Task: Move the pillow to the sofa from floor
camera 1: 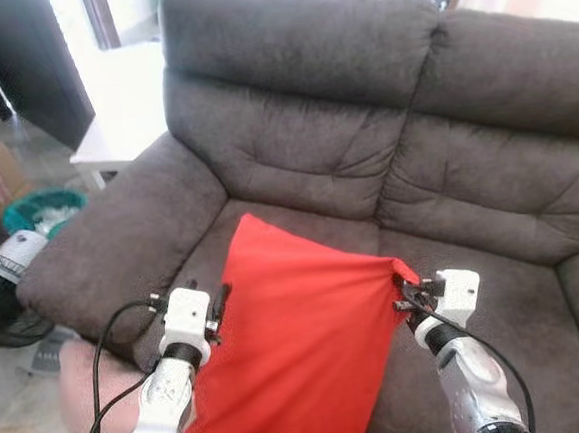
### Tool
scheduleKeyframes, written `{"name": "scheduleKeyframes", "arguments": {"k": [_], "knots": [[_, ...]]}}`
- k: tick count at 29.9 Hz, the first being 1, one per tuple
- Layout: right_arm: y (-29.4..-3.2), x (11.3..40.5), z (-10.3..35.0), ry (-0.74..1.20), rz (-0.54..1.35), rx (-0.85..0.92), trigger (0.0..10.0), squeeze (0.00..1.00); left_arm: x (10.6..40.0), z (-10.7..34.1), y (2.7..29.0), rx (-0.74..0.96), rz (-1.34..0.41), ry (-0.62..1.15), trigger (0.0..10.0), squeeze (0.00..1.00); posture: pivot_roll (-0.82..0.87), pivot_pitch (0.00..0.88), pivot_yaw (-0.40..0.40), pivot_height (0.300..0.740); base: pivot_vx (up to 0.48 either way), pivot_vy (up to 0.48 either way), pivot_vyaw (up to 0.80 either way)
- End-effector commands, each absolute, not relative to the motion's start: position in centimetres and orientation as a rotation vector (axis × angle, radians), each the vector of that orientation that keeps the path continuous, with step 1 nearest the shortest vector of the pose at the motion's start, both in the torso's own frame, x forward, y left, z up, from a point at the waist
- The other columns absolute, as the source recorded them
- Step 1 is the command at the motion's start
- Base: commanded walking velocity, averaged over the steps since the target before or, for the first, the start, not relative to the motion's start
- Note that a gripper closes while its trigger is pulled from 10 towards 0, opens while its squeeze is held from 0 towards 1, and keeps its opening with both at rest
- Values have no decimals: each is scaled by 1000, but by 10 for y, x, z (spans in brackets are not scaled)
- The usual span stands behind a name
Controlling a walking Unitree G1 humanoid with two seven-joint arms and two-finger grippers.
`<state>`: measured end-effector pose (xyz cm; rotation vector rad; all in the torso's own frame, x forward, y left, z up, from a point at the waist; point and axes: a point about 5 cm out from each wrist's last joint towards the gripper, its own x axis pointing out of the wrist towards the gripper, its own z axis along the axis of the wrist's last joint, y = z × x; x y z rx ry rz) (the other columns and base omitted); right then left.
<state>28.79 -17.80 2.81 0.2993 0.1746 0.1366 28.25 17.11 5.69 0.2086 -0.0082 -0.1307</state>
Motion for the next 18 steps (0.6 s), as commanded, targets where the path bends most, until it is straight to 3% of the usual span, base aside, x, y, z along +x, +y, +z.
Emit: {"name": "scheduleKeyframes", "arguments": {"k": [1, 18], "knots": [[-197, 301, 55, 31, 82, 272, 10000, 0, 283, 58, 166, 203, -141, -20, 10000, 0, 142, 9, -56, 740, 0, 0, 0], [-196, 303, 55, 30, 88, 268, 10000, 0, 282, 60, 165, 178, -149, -35, 10000, 0, 143, 3, -58, 740, 0, -31, 0]]}}
